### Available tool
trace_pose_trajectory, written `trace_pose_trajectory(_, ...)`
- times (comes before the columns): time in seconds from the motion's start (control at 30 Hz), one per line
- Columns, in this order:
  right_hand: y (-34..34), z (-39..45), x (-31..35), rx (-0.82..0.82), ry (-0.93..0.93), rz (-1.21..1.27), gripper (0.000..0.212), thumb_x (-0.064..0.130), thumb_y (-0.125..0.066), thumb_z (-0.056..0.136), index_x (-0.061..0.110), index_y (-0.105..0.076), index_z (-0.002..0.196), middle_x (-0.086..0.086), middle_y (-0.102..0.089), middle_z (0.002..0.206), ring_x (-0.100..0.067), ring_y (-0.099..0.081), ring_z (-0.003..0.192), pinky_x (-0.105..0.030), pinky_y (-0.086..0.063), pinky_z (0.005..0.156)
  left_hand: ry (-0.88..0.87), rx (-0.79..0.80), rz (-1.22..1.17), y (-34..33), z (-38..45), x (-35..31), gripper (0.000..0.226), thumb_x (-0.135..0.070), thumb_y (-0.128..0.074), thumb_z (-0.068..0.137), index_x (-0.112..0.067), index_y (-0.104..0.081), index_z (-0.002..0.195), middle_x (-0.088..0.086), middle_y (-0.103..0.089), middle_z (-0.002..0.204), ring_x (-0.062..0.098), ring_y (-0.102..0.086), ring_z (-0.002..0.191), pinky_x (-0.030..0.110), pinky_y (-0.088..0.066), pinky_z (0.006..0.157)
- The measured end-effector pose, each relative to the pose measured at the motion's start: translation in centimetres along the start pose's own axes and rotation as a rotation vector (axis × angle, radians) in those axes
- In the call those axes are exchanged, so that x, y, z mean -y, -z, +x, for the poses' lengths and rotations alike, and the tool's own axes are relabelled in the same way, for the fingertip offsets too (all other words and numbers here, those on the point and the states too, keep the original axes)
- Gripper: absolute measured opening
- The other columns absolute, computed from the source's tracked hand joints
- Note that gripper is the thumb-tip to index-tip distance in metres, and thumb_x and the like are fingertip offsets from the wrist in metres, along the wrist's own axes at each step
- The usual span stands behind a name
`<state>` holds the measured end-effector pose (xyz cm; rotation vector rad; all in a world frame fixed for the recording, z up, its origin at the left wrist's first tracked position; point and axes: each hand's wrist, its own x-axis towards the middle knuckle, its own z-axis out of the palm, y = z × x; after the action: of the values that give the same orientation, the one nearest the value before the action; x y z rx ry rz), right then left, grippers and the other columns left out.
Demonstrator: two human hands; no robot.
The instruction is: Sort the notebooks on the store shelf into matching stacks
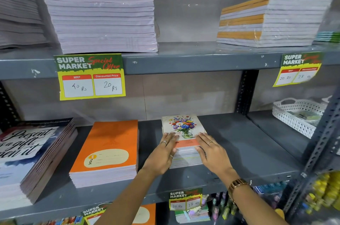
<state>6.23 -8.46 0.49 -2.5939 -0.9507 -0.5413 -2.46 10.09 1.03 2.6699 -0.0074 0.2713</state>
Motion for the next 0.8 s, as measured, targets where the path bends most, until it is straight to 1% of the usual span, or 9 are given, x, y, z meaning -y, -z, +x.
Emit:
trace_pose_trajectory(0.17,-0.2,0.1,-0.2,-0.045,0.025,0.017,0.077,0.044,-0.004,0.1,0.011,-0.073,0.105,-0.004,-0.075,0.106,-0.019,-0.071,0.1,-0.037,-0.059,0.08,0.02,0.003,0.051,-0.1,-0.1,-0.1,0.05,-0.03,-0.025,0.1,-0.024,-0.011,0.148,-0.003,0.0,0.16,0.015,0.009,0.146,0.03,-0.016,0.117)
trace_pose_trajectory(0.33,-0.2,0.0,0.0,-0.076,0.036,0.011,0.078,0.042,-0.004,0.1,0.01,-0.075,0.101,-0.004,-0.076,0.101,-0.018,-0.072,0.096,-0.035,-0.058,0.078,0.013,0.012,0.058,-0.1,0.0,0.2,0.05,-0.03,-0.025,0.101,-0.024,-0.01,0.148,-0.003,0.0,0.16,0.014,0.01,0.146,0.031,-0.016,0.117)
trace_pose_trajectory(0.47,-0.3,-0.2,0.1,-0.079,0.023,-0.006,0.077,0.042,-0.004,0.1,0.011,-0.074,0.102,-0.004,-0.076,0.102,-0.017,-0.072,0.096,-0.035,-0.058,0.08,0.005,0.026,0.063,-0.1,0.0,0.3,0.051,-0.031,-0.025,0.1,-0.023,-0.01,0.148,-0.002,0.0,0.16,0.014,0.01,0.145,0.031,-0.015,0.117)
trace_pose_trajectory(0.53,-0.2,-0.2,0.1,-0.087,0.013,-0.004,0.077,0.044,-0.004,0.1,0.011,-0.074,0.103,-0.004,-0.076,0.104,-0.017,-0.071,0.097,-0.036,-0.057,0.082,0.009,0.035,0.072,0.2,0.1,0.2,0.051,-0.032,-0.025,0.1,-0.023,-0.009,0.148,-0.001,-0.001,0.16,0.015,0.009,0.146,0.032,-0.013,0.118)
trace_pose_trajectory(0.6,-0.1,-0.2,0.5,-0.095,0.011,-0.019,0.077,0.046,-0.004,0.099,0.011,-0.073,0.104,-0.004,-0.075,0.105,-0.018,-0.071,0.1,-0.038,-0.055,0.088,-0.004,0.076,0.13,0.8,-0.1,0.1,0.054,-0.035,-0.027,0.099,-0.022,-0.006,0.148,0.001,0.0,0.16,0.017,0.008,0.146,0.035,-0.006,0.119)
trace_pose_trajectory(0.67,-0.1,-0.3,1.0,-0.098,-0.009,-0.085,0.077,0.047,-0.004,0.098,0.01,-0.071,0.107,-0.006,-0.074,0.108,-0.021,-0.069,0.104,-0.035,-0.047,0.1,-0.013,0.113,0.225,1.5,-0.5,0.1,0.063,-0.042,-0.028,0.098,-0.02,0.002,0.148,0.002,0.003,0.159,0.019,0.008,0.146,0.041,0.002,0.12)
trace_pose_trajectory(0.7,0.0,-0.4,1.3,-0.077,-0.025,-0.124,0.076,0.047,-0.004,0.098,0.01,-0.069,0.11,-0.008,-0.073,0.111,-0.023,-0.067,0.108,-0.036,-0.037,0.106,-0.017,0.117,0.265,2.0,-0.8,0.3,0.068,-0.047,-0.029,0.096,-0.018,0.006,0.147,0.003,0.004,0.159,0.019,0.008,0.146,0.043,0.004,0.12)
trace_pose_trajectory(0.73,0.0,-0.4,1.7,-0.073,-0.049,-0.144,0.076,0.047,-0.004,0.098,0.009,-0.067,0.114,-0.009,-0.071,0.115,-0.025,-0.065,0.111,-0.034,-0.027,0.108,-0.019,0.111,0.307,2.5,-1.0,0.6,0.074,-0.052,-0.029,0.094,-0.017,0.011,0.146,0.005,0.005,0.159,0.02,0.008,0.146,0.043,0.005,0.119)
trace_pose_trajectory(0.8,-0.4,-0.7,2.8,-0.082,-0.066,-0.166,0.075,0.046,-0.003,0.098,0.007,-0.063,0.119,-0.013,-0.067,0.122,-0.029,-0.061,0.117,-0.03,-0.01,0.112,-0.002,0.09,0.357,3.7,-1.6,1.6,0.087,-0.068,-0.018,0.085,-0.014,0.016,0.144,0.007,0.007,0.158,0.021,0.008,0.146,0.041,0.008,0.118)
